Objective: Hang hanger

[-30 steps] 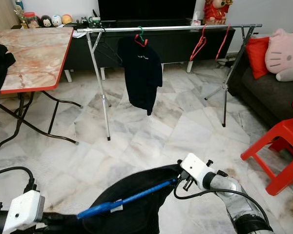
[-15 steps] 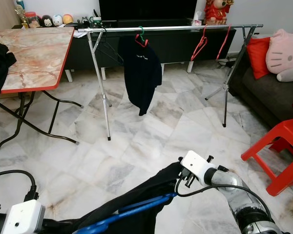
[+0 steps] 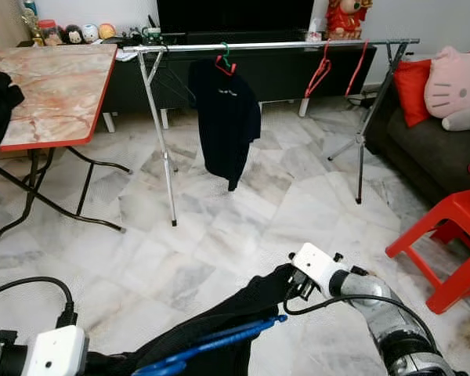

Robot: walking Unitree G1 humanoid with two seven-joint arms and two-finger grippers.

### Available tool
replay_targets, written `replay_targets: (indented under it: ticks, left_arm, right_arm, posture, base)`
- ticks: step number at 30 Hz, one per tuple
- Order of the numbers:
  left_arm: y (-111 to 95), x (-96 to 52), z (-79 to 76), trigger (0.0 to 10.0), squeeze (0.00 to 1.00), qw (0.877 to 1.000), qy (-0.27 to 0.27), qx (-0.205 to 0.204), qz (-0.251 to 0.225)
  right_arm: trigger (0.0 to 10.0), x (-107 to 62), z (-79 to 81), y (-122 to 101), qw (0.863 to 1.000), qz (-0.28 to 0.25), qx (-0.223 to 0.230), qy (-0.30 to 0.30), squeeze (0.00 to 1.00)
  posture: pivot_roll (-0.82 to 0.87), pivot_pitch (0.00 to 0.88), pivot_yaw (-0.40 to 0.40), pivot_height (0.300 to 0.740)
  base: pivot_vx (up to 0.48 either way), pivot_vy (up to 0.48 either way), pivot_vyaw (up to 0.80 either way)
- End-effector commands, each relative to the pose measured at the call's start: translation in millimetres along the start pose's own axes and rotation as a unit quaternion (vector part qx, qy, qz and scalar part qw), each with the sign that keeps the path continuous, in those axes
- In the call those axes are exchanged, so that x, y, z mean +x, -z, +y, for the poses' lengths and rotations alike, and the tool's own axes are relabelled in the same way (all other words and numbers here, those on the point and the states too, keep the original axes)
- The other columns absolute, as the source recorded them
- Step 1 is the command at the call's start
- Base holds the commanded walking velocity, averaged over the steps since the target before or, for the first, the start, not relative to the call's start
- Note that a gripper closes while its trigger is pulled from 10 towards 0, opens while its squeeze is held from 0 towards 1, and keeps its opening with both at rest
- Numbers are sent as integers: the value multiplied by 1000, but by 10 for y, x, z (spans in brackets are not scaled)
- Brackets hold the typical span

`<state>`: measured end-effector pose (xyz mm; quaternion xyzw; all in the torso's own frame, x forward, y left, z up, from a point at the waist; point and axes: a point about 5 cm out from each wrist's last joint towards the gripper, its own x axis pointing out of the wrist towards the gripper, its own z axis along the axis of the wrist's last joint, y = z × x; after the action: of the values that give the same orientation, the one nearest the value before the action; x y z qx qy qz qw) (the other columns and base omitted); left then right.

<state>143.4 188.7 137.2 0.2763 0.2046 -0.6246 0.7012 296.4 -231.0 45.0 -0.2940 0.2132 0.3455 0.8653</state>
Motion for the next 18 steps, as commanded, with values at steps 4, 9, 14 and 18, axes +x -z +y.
replay_targets:
  ticks: [4, 9, 14, 18]
  left_arm:
    - [11, 17, 13, 10000, 0, 1000, 11, 6, 6]
    - [-17, 65, 23, 10000, 0, 1000, 18, 14, 1]
    - [-24, 84, 36, 10000, 0, 1000, 20, 17, -1]
    - [-39, 107, 32, 10000, 0, 999, 26, 21, -3]
  right_arm:
    - [10000, -50, -75, -10, 998, -1, 53, -38, 1000]
    - [10000, -85, 79, 75, 986, 31, 55, -153, 1000]
    - [10000, -91, 127, 79, 978, 41, 56, -197, 1000]
    - [10000, -91, 164, 96, 970, 59, 64, -227, 1000]
  posture:
    - [-81, 0, -37, 740]
    - [-81, 2, -35, 740]
    - [-82, 2, -34, 740]
    - [-75, 6, -35, 740]
  base:
    - [0, 0, 0]
    - [0, 0, 0]
    - [0, 0, 0]
    - [0, 0, 0]
